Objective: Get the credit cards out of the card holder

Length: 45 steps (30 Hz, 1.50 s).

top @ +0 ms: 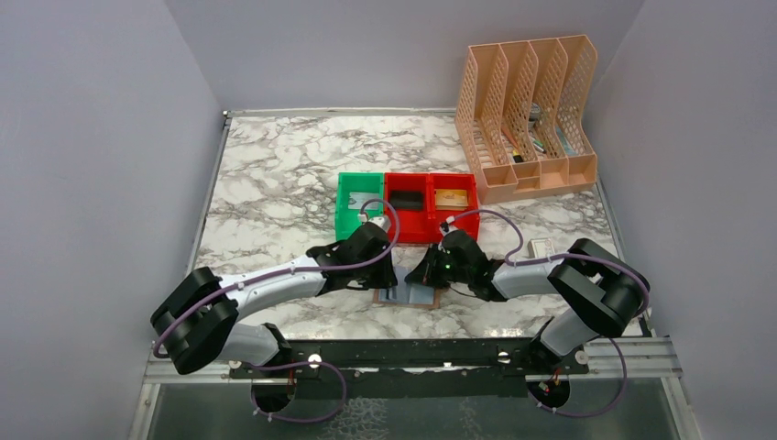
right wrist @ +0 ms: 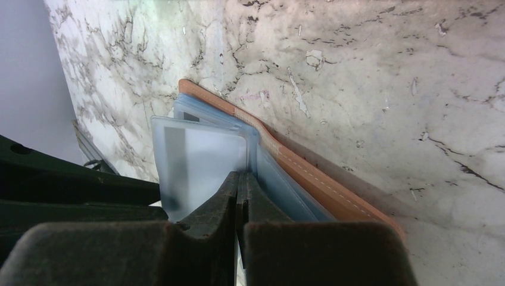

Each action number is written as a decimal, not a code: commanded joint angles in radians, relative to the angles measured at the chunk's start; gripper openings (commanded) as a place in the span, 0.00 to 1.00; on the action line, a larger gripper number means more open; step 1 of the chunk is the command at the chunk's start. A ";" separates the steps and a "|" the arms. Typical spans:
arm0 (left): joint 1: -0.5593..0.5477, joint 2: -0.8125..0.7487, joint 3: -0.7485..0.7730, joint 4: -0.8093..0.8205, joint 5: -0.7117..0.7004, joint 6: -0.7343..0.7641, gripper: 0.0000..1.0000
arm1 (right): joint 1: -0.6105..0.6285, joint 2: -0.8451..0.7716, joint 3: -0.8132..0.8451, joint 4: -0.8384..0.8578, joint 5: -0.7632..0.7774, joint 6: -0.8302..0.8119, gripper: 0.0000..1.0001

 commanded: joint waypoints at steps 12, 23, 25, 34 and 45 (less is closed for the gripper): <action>-0.010 0.024 -0.058 0.209 0.107 -0.071 0.27 | -0.014 0.040 -0.052 -0.206 0.064 -0.066 0.01; -0.010 0.014 -0.016 0.084 0.023 -0.044 0.24 | -0.014 -0.063 -0.036 -0.183 -0.005 -0.115 0.07; -0.010 0.012 -0.009 0.079 0.022 -0.040 0.24 | -0.014 -0.094 -0.018 -0.211 -0.009 -0.132 0.10; -0.010 0.021 -0.001 0.096 0.051 -0.037 0.26 | -0.014 -0.261 0.038 -0.385 0.092 -0.147 0.28; -0.025 0.077 0.044 0.131 0.130 -0.015 0.38 | -0.014 -0.584 0.034 -0.647 0.393 -0.086 0.39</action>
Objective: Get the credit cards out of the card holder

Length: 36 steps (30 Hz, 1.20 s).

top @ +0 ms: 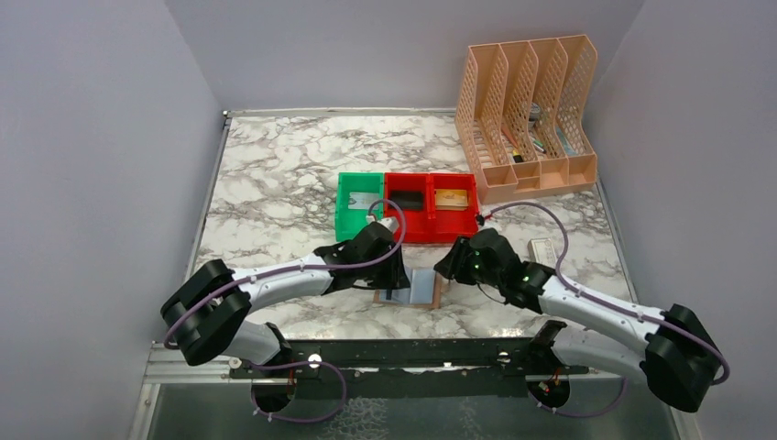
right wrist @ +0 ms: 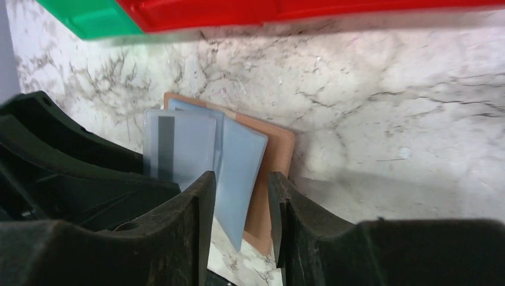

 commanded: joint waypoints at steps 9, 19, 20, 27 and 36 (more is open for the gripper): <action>-0.070 0.096 0.137 0.047 0.080 0.072 0.55 | -0.007 -0.226 0.018 -0.193 0.236 0.065 0.42; -0.068 0.040 0.149 -0.060 -0.036 0.081 0.64 | -0.007 -0.237 0.014 -0.141 0.173 0.038 0.42; -0.068 0.041 0.150 -0.071 -0.051 0.076 0.64 | -0.007 -0.233 0.013 -0.121 0.155 0.026 0.42; -0.068 0.051 0.137 -0.111 -0.119 0.041 0.62 | -0.007 -0.153 0.020 0.029 -0.038 -0.081 0.32; -0.059 0.090 0.086 0.034 -0.035 0.014 0.56 | -0.007 0.052 0.059 0.082 -0.202 -0.122 0.18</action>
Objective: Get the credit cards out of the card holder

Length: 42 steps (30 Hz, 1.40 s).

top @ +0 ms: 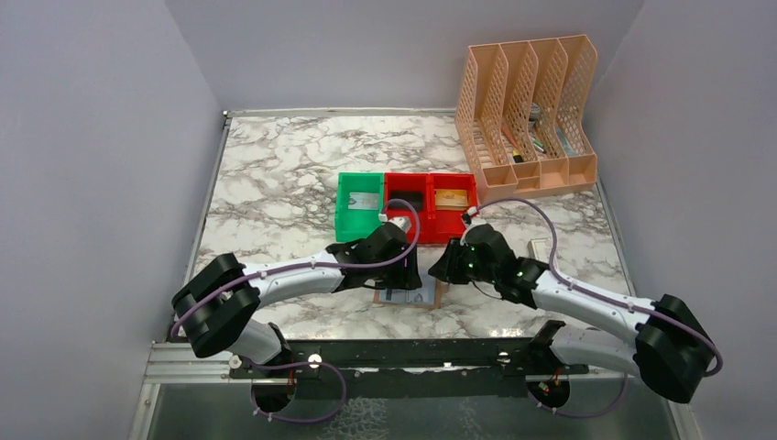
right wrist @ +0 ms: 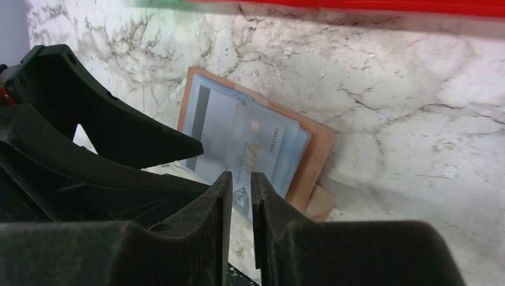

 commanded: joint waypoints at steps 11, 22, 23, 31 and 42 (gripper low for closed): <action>0.009 0.123 -0.037 0.137 0.053 -0.019 0.50 | -0.003 0.297 0.025 0.016 -0.009 0.047 0.07; 0.009 0.133 -0.057 0.275 0.146 -0.024 0.37 | -0.002 0.297 -0.011 0.009 0.031 0.075 0.07; 0.009 0.132 -0.055 0.266 0.140 -0.022 0.37 | -0.003 0.291 -0.010 0.013 0.027 0.073 0.07; 0.009 0.137 -0.047 0.229 0.120 -0.020 0.28 | -0.002 0.261 0.000 0.025 0.008 0.051 0.16; 0.009 0.119 -0.047 0.194 0.087 -0.019 0.26 | -0.002 0.205 0.043 -0.001 -0.014 0.013 0.24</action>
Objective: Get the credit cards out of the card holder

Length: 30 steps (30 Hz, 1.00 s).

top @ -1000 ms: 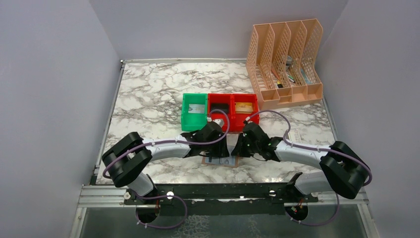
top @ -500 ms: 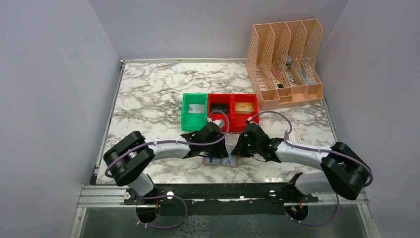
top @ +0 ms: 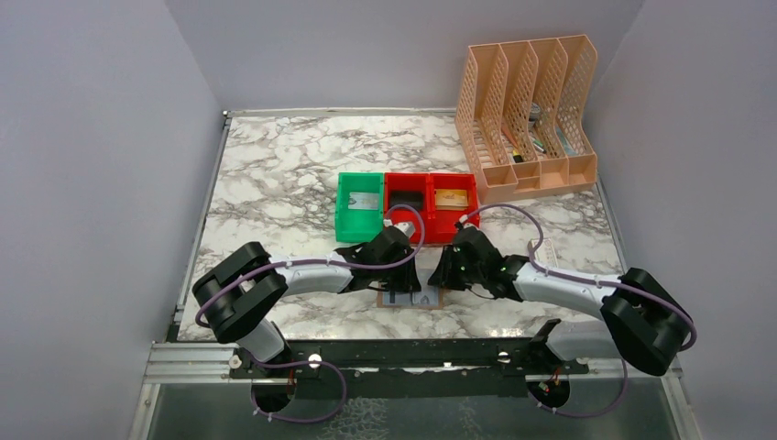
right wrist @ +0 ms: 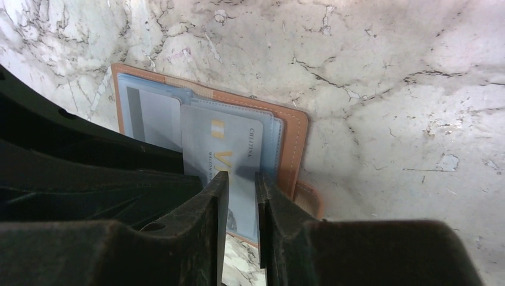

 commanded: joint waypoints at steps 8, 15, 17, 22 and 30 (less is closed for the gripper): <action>-0.005 -0.029 0.014 -0.018 -0.012 0.000 0.28 | -0.003 -0.084 0.047 -0.039 0.004 -0.078 0.26; -0.006 -0.034 0.003 0.002 -0.009 -0.007 0.33 | -0.002 0.005 -0.002 -0.010 -0.009 -0.037 0.20; -0.005 -0.026 0.006 0.001 -0.007 -0.008 0.33 | -0.002 0.025 -0.012 0.003 -0.015 -0.027 0.18; -0.005 -0.012 0.016 -0.014 -0.004 -0.024 0.32 | -0.002 0.041 -0.035 0.014 0.004 -0.009 0.14; -0.005 -0.012 0.022 -0.024 0.001 -0.026 0.35 | -0.002 0.040 -0.044 0.001 0.029 -0.012 0.12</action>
